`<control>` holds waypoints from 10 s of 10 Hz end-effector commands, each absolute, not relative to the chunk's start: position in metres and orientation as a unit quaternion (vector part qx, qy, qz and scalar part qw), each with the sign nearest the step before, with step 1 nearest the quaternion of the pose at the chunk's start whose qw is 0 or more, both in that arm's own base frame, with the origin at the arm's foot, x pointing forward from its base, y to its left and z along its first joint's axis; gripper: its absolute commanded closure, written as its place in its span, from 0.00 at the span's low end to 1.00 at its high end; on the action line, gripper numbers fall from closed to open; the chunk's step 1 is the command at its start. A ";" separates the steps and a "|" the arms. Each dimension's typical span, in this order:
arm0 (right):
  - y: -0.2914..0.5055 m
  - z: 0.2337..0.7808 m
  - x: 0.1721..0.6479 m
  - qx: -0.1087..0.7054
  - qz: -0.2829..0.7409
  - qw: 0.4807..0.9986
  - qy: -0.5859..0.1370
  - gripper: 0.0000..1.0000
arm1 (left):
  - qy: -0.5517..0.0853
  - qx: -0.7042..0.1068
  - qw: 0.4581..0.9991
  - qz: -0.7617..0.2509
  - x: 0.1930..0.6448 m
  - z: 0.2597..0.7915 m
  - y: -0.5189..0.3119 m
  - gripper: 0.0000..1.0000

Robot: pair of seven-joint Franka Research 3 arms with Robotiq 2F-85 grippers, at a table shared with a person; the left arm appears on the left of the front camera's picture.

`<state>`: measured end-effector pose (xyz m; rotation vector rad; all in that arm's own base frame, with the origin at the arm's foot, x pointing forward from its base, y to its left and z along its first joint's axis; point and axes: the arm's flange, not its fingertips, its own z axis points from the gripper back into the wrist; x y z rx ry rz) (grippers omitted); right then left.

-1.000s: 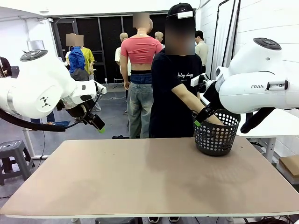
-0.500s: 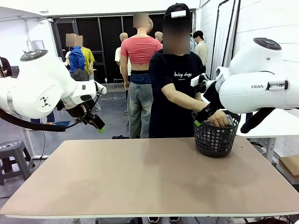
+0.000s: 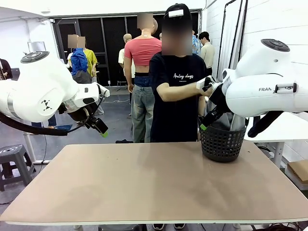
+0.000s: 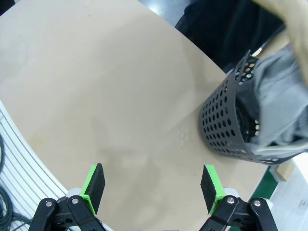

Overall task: Fold the training pants.
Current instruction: Grab both ends of the Training pants handed by a person.

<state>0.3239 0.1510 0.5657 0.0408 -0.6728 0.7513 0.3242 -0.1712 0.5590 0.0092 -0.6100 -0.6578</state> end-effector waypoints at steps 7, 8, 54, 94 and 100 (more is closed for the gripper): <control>0.151 0.565 0.324 0.020 0.360 0.875 -0.322 0.00 | -0.294 0.003 0.901 -0.318 0.326 0.560 -0.171 0.00; 0.151 0.565 0.324 0.020 0.360 0.875 -0.322 0.00 | -0.294 0.003 0.901 -0.318 0.326 0.560 -0.171 0.00; 0.151 0.565 0.324 0.020 0.360 0.875 -0.322 0.00 | -0.294 0.003 0.901 -0.318 0.326 0.560 -0.171 0.00; 0.151 0.565 0.324 0.020 0.360 0.875 -0.322 0.00 | -0.294 0.003 0.901 -0.318 0.326 0.560 -0.171 0.00; 0.151 0.565 0.324 0.020 0.360 0.875 -0.322 0.00 | -0.294 0.003 0.901 -0.318 0.326 0.560 -0.171 0.00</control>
